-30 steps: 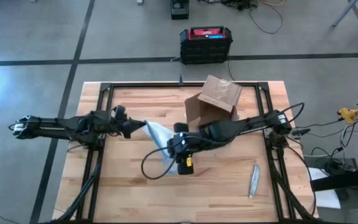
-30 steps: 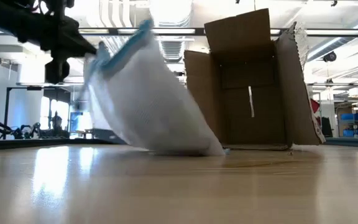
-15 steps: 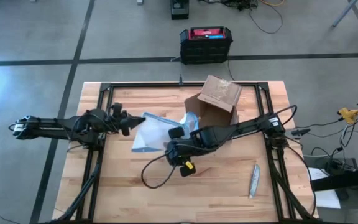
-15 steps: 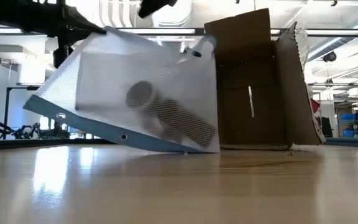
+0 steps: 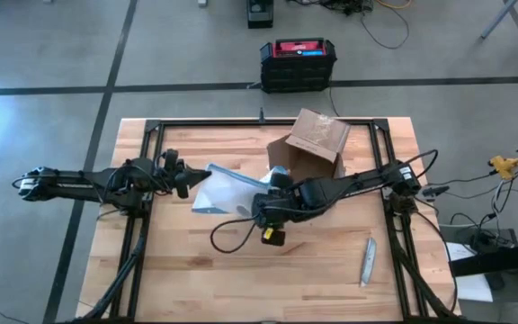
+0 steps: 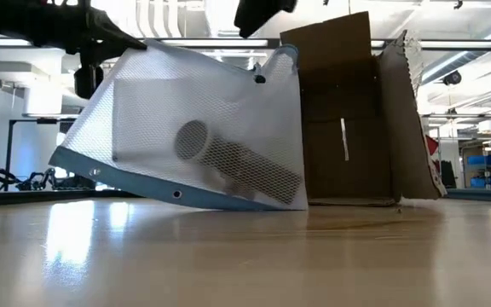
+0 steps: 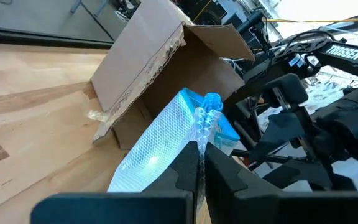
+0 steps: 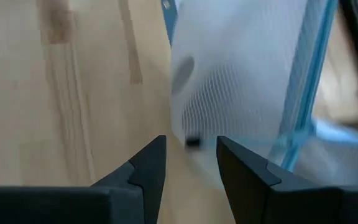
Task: Pack items into zip bag
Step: Close the blue transparent zip bag
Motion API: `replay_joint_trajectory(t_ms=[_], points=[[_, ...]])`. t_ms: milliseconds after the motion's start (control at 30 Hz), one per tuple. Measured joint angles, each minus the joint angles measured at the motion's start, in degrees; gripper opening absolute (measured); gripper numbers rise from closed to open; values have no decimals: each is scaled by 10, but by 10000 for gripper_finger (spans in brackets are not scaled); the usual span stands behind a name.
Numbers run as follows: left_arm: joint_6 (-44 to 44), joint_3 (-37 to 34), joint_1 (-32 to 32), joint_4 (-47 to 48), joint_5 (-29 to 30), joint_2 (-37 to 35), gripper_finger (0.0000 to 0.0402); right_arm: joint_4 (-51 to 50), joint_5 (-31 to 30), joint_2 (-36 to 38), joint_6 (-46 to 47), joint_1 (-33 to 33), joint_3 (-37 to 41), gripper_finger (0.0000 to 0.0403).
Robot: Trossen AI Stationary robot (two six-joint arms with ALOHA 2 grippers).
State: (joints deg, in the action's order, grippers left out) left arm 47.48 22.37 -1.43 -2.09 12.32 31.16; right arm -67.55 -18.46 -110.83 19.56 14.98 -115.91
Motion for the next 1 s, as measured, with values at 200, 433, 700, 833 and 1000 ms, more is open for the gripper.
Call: replay_joint_trajectory(t_ms=[200, 433, 700, 833, 1000], points=[[-25, 0, 2, 0, -12, -1, 0, -28, -10, 0, 221, 0, 4, 112], [-78, 0, 3, -3, -43, -1, 0, 7, -6, -13, 492, -25, 23, 124], [-132, 0, 3, -4, -75, -1, 0, 5, -9, -25, 641, -46, 28, 172], [-147, 0, 4, -5, -88, -1, 0, 5, -13, -33, 671, -49, 29, 184], [-156, 0, 11, -3, -118, -4, 0, 5, -13, -52, 677, -52, 30, 169]])
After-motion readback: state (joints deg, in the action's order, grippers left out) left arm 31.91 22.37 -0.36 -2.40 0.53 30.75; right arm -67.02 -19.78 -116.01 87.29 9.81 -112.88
